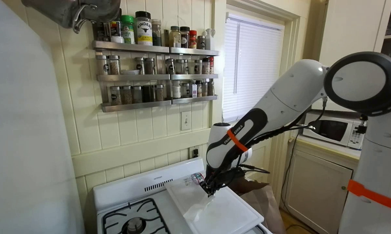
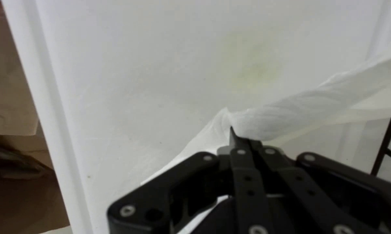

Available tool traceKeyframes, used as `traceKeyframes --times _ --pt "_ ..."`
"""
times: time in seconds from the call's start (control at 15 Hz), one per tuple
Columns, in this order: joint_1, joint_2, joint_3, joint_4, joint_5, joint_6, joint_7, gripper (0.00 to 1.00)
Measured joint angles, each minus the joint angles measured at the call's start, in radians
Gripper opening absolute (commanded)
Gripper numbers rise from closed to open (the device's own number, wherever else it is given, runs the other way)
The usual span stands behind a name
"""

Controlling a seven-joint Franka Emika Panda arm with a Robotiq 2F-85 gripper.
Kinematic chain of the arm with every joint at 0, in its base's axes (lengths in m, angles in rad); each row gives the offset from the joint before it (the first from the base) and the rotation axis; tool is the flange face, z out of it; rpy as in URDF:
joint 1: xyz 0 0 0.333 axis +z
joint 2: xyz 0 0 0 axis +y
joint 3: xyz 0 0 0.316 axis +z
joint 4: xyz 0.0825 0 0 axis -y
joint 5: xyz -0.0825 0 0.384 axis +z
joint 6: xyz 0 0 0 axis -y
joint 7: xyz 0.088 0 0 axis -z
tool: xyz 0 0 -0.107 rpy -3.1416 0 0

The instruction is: Wipe the chopping board with the tissue and place the tissue inside the paper bag

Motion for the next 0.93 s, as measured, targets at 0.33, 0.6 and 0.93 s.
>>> traceKeyframes --times 0.33,0.6,0.93 --pt "0.001 -0.039 -0.053 0.0 -0.075 -0.138 -0.044 0.0" --pt "0.001 -0.024 -0.064 0.0 -0.172 -0.127 0.018 0.0" --pt "0.015 0.038 -0.064 0.0 -0.209 0.025 0.151 0.0"
